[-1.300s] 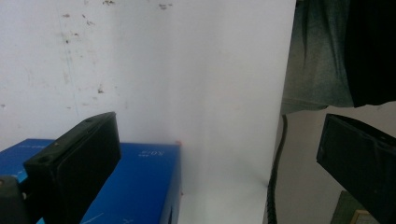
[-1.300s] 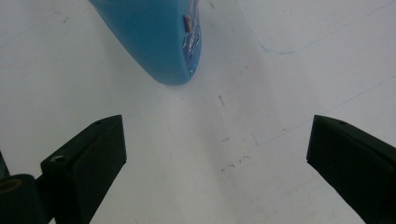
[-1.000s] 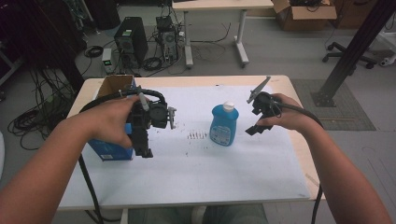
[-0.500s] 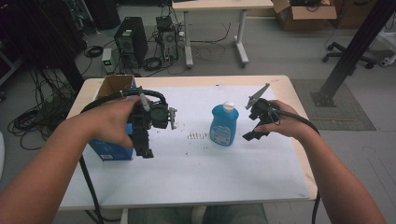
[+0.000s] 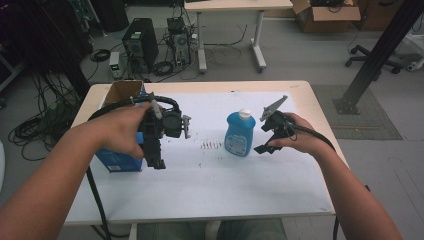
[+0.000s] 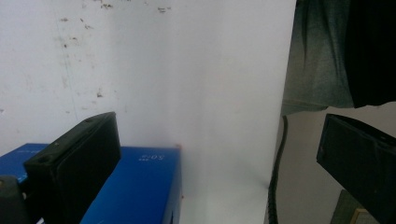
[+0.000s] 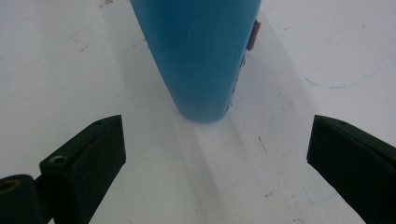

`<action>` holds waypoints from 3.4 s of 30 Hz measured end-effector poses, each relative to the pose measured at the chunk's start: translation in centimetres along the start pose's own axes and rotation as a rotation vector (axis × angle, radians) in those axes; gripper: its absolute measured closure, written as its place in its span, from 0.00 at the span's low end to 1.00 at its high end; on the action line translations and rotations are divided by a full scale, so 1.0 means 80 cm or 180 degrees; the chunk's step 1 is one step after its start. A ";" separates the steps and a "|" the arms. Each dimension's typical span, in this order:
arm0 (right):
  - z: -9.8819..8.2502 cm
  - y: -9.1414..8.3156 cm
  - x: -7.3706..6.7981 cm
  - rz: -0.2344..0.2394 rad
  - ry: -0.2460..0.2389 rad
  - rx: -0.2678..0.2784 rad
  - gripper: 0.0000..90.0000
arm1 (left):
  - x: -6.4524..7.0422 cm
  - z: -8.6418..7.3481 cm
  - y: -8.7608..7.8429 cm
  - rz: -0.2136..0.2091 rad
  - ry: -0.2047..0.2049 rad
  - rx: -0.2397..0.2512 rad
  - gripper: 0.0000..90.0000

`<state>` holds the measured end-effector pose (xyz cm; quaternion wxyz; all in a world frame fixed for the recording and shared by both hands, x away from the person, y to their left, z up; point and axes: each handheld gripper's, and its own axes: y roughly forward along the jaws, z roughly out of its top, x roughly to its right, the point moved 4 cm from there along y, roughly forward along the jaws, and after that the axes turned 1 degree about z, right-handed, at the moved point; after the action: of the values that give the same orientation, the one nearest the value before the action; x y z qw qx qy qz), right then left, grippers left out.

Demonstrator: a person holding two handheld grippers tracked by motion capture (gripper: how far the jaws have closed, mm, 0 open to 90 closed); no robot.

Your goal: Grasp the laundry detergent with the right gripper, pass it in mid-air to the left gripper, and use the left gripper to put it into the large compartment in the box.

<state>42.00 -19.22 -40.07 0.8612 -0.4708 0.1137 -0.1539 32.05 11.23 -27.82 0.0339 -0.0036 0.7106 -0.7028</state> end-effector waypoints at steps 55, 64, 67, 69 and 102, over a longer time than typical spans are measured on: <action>0.014 0.055 -0.011 -0.0212 0.0192 0.1224 0.02 | 0.005 0.003 -0.001 0.0019 0.0015 0.0009 0.00; 0.014 0.058 -0.011 -0.0209 0.0240 0.1410 0.02 | 0.005 0.002 0.001 0.0008 0.0013 0.0016 0.00; 0.014 0.059 -0.012 -0.0216 0.0258 0.1454 0.01 | 0.005 0.002 0.002 0.0009 0.0021 0.0011 0.00; 0.014 0.060 -0.013 -0.0249 0.0267 0.1496 0.02 | 0.005 0.002 0.002 0.0009 0.0021 0.0015 0.00; 0.013 0.068 -0.016 -0.0317 0.0234 0.1630 0.26 | 0.003 0.002 0.005 0.0002 0.0019 0.0004 0.00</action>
<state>41.99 -15.15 -44.02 0.9390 -0.2366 0.0789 -0.2368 31.84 11.04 -28.21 0.0320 -0.0012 0.7103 -0.7032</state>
